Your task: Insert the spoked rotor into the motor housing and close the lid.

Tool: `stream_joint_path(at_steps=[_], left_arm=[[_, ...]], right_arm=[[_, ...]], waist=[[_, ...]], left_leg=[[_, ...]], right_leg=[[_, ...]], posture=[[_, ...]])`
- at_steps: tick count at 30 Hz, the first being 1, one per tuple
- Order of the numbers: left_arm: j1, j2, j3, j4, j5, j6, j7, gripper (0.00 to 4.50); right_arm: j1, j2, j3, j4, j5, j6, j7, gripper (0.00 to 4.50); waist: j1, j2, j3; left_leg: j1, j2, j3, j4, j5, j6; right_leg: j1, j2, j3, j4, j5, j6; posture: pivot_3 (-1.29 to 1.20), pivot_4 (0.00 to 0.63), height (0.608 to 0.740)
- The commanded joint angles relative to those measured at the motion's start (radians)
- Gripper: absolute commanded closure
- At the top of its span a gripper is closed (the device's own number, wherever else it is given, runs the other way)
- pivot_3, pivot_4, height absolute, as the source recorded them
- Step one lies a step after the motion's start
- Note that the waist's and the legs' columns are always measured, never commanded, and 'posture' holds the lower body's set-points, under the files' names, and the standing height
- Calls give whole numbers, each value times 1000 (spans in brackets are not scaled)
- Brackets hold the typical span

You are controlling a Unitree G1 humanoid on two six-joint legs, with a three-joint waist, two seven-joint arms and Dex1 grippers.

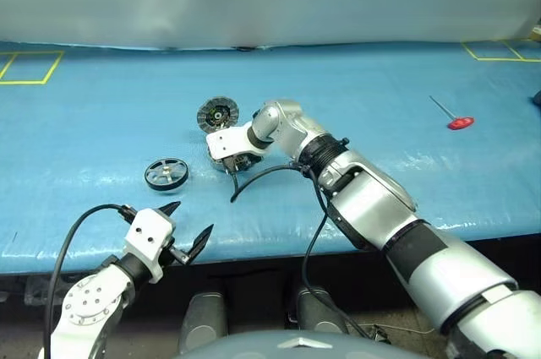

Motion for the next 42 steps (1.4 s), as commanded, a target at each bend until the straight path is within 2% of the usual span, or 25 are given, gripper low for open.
stream_joint_path(at_steps=[1, 7, 11, 17, 24, 36, 42], left_arm=[[-3, 1, 5, -8, -11, -3, -6, 0], [-9, 3, 3, 1, -17, 4, -11, 0], [-23, 4, -3, 10, -18, 10, -15, 0], [-47, 6, -12, 20, -20, 24, -29, 0], [-68, 10, -19, 23, -19, 38, -37, 0], [-65, 5, -17, 19, -17, 44, -37, 0], [-63, 1, -20, 20, -16, 43, -35, 0]], right_arm=[[84, -7, 24, -76, 10, 48, 90, 2455], [293, -72, 33, -405, 35, 193, 139, 2455], [415, -112, 36, -607, 39, 305, 142, 2455], [541, -143, 53, -808, 50, 414, 124, 2455], [567, -137, 80, -842, 37, 404, 68, 2455], [548, -173, 146, -867, 47, 326, 112, 2455], [534, -154, 119, -859, 69, 350, 90, 451]], waist=[[0, 0, -1], [1, 1, -10], [0, 2, -11], [1, 2, -13], [-3, -1, -15], [-3, -1, -16], [-1, -1, -16]], left_leg=[[0, 0, 0, 0, 0, 0], [3, 0, 0, 0, -1, 0], [12, 1, 0, -1, -1, -1], [17, 2, 0, 0, -2, -2], [17, 3, 0, -1, -3, -3], [17, 7, 1, -2, -6, -7], [16, 13, 1, -1, -8, -10]], right_leg=[[0, 0, 0, 0, 0, 0], [1, 0, 0, 0, -1, -1], [5, 0, 0, 0, -4, 3], [10, 0, -1, 1, -5, 3], [9, 1, -1, 0, -6, 1], [7, 5, -1, 0, -7, -2], [5, 12, 0, 0, -9, -5]], posture=[[0, 150, 740], [0, 150, 740], [0, 150, 740], [0, 150, 740], [0, 150, 740], [0, 150, 740], [0, 150, 740]])
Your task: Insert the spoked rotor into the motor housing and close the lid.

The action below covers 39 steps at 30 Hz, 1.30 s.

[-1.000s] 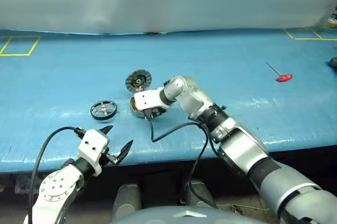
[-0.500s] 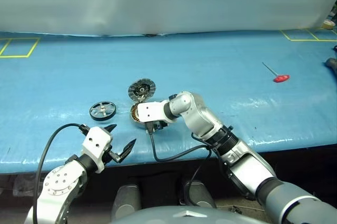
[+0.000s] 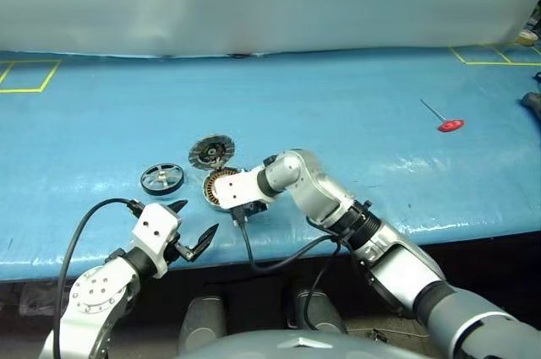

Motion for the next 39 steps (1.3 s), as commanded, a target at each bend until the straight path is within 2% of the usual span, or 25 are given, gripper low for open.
stream_joint_path(at_steps=[1, 8, 25, 33, 36, 39], left_arm=[[-1, -2, 0, -10, -8, -5, 4, 0], [-8, -2, -4, 0, -9, -8, 0, 0], [-17, 3, -8, 14, -13, -16, -12, 0], [-9, 6, -2, 13, -18, -18, -16, 0], [-13, 7, -4, 15, -21, -17, -20, 0], [-18, 7, -8, 19, -23, -15, -23, 0]], right_arm=[[17, 4, 25, 7, 37, 32, 32, 118], [-5, -26, 7, -85, 95, 98, 78, 19], [-45, -50, -36, -149, 154, 128, 12, 19], [-18, -175, -189, -371, 347, 241, 83, 19], [20, -205, -284, -440, 406, 306, 27, 19], [100, -198, -413, -482, 430, 366, -119, 19]], waist=[[0, 0, 0], [6, 1, 1], [13, 1, 4], [21, 1, 6], [22, 2, 7], [25, 1, 7]], left_leg=[[0, 1, 0, 0, 0, 0], [-1, 3, 0, 0, -1, -2], [-4, 3, 2, 0, -2, -3], [-4, 2, 2, 0, -2, -3], [-4, 3, 2, 0, -2, -3], [-4, 3, 2, 0, -2, -3]], right_leg=[[0, 1, 0, 0, 0, 0], [-3, 3, 2, 2, -2, -3], [-6, 4, 3, 2, -2, -3], [-5, 3, 3, 1, -2, -3], [-5, 3, 3, 1, -2, -3], [-6, 3, 3, 1, -2, -3]], posture=[[0, 150, 740], [0, 150, 740], [0, 150, 740], [0, 150, 740], [0, 150, 740], [0, 150, 740]])
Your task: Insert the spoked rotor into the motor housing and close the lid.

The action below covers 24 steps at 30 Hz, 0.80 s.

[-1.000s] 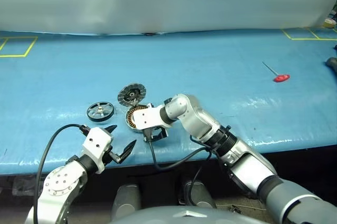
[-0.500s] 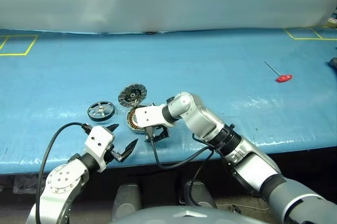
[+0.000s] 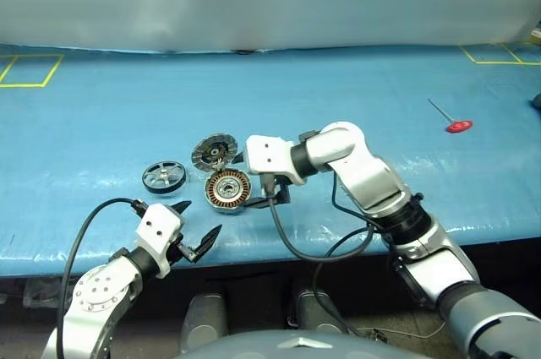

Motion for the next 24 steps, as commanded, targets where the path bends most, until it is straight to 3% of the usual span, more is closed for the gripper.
stream_joint_path(at_steps=[1, 5, 10, 15, 24], left_arm=[[-2, 5, 8, 2, -17, -10, -9, 0], [-4, 5, 2, 6, -17, -8, -16, 0], [-8, 4, 0, 9, -22, -18, -27, 0], [-16, 3, -9, 13, -3, -48, -28, 0], [-15, -1, -20, 21, 38, -101, -10, 0]], right_arm=[[78, 26, -174, -66, 39, 87, -190, 19], [214, 133, -323, -88, 41, 152, -453, 19], [390, 247, -359, -113, 34, 154, -662, 19], [465, 319, -322, -47, 34, 72, -775, 19], [432, 345, -303, 167, 31, -105, -884, 19]], waist=[[2, 0, 0], [2, 0, 0], [-1, 0, 0], [-8, 1, 1], [-13, 1, 1]], left_leg=[[0, 0, 0, 0, 0, 0], [-1, 0, 1, 0, 0, 0], [-4, 0, 1, 0, 0, 0], [-5, 0, 1, 1, 0, 0], [-2, 0, 0, 1, 0, 0]], right_leg=[[0, 0, 0, 0, 0, 0], [0, 0, 1, -1, 0, 0], [0, 1, 3, 0, 0, 1], [-1, 2, 4, 0, 1, 2], [-1, 1, 4, -2, 1, 3]], posture=[[0, 150, 740], [0, 150, 740], [0, 150, 740], [0, 150, 740], [0, 150, 740]])
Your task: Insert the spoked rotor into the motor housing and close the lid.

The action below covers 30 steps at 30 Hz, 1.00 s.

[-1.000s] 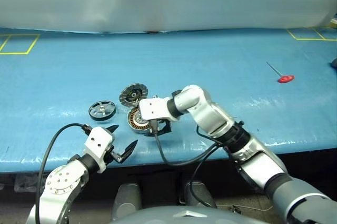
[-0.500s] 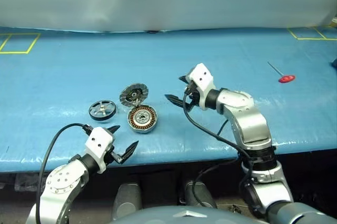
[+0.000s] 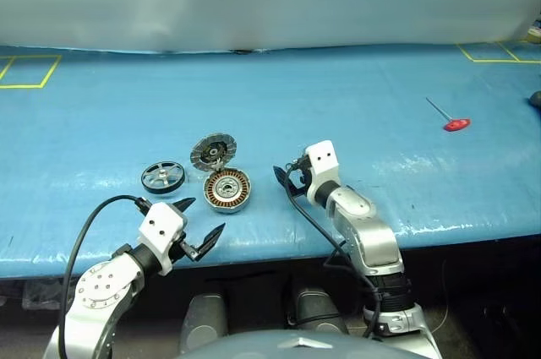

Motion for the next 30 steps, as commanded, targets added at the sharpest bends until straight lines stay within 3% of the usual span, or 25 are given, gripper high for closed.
stream_joint_path(at_steps=[1, 12, 24, 30], left_arm=[[3, -3, -7, -4, 21, -48, 13, 0], [21, -49, -37, 18, 20, -102, 28, 0], [36, -68, -48, 24, -5, -94, 29, 0], [44, -105, -56, 67, -1, -143, 38, 0]], right_arm=[[-30, -1, 5, 48, 3, -76, -33, 19], [-68, -10, 30, 183, -5, -147, -75, 19], [4, -43, 90, 44, 13, -96, -40, 3815], [45, -65, 127, -92, 24, -46, -12, 3828]], waist=[[-1, 0, 0], [-2, 0, 0], [1, 0, 0], [-1, 0, 0]], left_leg=[[-1, 0, 0, 0, 0, 0], [-2, 0, 0, -1, 0, 0], [-2, 0, 0, 0, 0, 0], [-2, 0, 0, 0, 0, 0]], right_leg=[[1, 0, 0, 0, 0, 0], [1, 2, 3, 0, 0, 0], [1, 2, 3, 0, 0, 0], [1, 2, 3, 1, 0, 0]], posture=[[0, 150, 740], [0, 150, 740], [0, 150, 740], [0, 150, 740]])
